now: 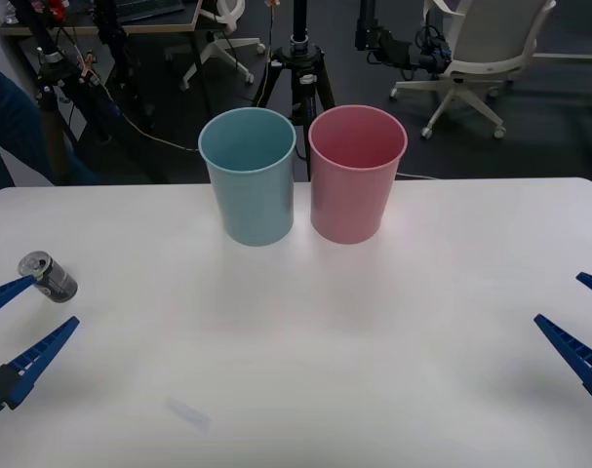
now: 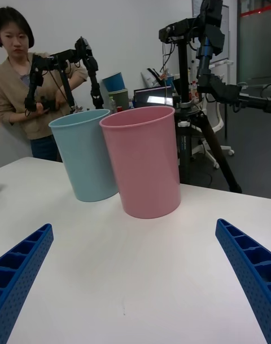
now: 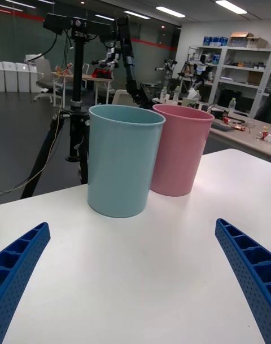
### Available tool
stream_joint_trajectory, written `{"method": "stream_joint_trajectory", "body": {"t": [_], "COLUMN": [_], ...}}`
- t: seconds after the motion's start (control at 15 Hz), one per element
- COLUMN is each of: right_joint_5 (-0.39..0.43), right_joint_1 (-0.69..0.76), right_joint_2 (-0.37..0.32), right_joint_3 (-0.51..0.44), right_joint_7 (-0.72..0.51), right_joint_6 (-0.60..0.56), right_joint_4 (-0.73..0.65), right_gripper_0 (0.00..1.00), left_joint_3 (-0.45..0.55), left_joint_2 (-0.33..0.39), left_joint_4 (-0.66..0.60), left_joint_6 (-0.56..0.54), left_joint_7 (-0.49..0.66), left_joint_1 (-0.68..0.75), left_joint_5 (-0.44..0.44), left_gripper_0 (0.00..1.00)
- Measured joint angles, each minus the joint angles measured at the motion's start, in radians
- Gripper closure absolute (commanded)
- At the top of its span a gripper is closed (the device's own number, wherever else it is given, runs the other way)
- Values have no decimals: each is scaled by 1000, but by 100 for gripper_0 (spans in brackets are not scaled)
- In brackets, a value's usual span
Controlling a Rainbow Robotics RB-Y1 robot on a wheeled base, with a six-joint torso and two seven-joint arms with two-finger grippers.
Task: Grasp the object on the table and drop it into the matching bin: aluminum can to the light blue bin, PET bottle to the pink bin.
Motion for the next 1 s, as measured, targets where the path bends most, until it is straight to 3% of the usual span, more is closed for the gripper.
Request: {"method": "stream_joint_trajectory", "body": {"t": [0.47, 0.8, 1.0], "right_joint_5": [0, 0, 0], "right_joint_1": [0, 0, 0], "right_joint_2": [0, 0, 0], "right_joint_3": [0, 0, 0], "right_joint_7": [0, 0, 0], "right_joint_6": [0, 0, 0], "right_joint_4": [0, 0, 0], "right_gripper_0": [0, 0, 0], "left_joint_3": [-9, -65, -81], "left_joint_2": [16, 10, 11], "left_joint_4": [-17, -7, 66], "left_joint_6": [7, 141, 168], "left_joint_7": [-22, -195, -250], "left_joint_1": [62, 153, 151], "left_joint_5": [28, 124, 159], "left_gripper_0": [0, 0, 0]}}
